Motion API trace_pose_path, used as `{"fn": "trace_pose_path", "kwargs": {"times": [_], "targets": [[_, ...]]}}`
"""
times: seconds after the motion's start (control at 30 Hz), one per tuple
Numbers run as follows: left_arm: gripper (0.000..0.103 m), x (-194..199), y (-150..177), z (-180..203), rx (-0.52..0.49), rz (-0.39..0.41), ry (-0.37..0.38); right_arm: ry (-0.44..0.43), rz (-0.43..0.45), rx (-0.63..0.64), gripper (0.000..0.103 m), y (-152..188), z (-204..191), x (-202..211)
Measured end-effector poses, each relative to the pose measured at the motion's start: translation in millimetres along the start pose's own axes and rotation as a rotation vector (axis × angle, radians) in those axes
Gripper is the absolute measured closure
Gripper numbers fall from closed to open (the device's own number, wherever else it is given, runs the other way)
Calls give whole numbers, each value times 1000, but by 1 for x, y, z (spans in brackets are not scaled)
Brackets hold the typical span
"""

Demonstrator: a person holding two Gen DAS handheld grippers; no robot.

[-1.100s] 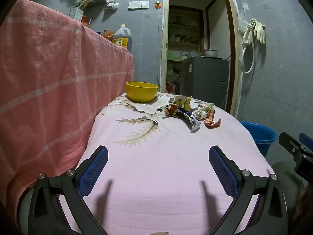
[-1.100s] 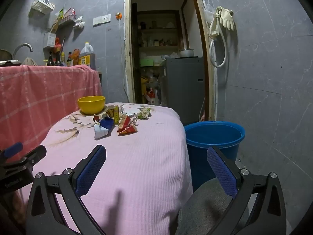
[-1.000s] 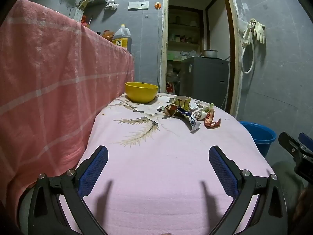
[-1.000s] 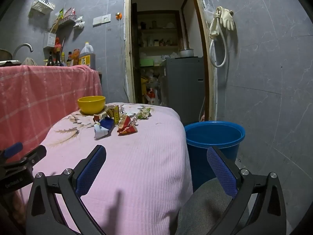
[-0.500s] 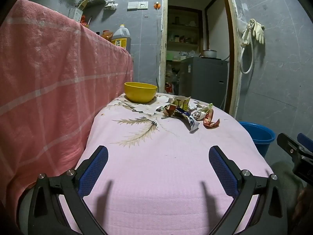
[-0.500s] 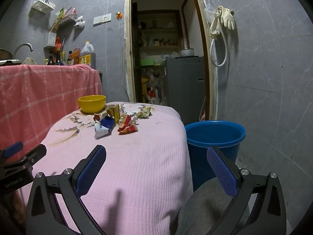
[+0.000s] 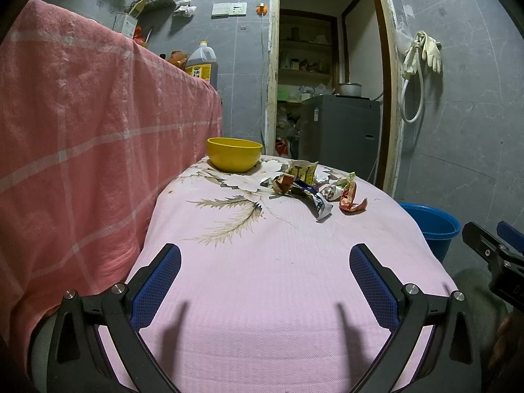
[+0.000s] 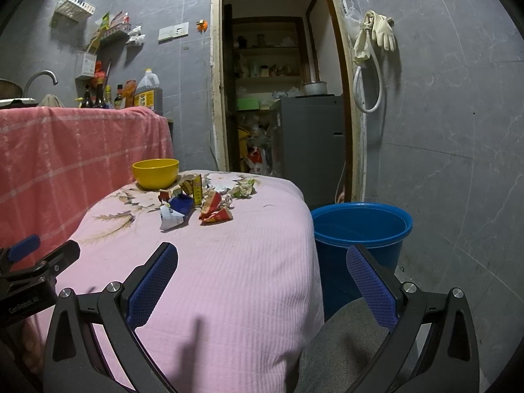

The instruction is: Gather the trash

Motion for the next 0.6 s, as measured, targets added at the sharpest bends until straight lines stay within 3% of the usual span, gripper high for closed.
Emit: {"fn": "trace_pose_path", "kwargs": {"times": [0.6], "targets": [[2, 1, 0, 0, 0, 1, 1, 0, -3, 1, 0, 2, -4, -1]]}}
Point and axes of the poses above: each gripper's, at about its wrist camera, not at the fingertips, and x roughly against the way its jaws point, z to its right, y to its underside, the point moved 10 cm from there along -x, roughly the way its jaws point, and after that the axes turned 7 degrees about -y, right-handed, at the moved point
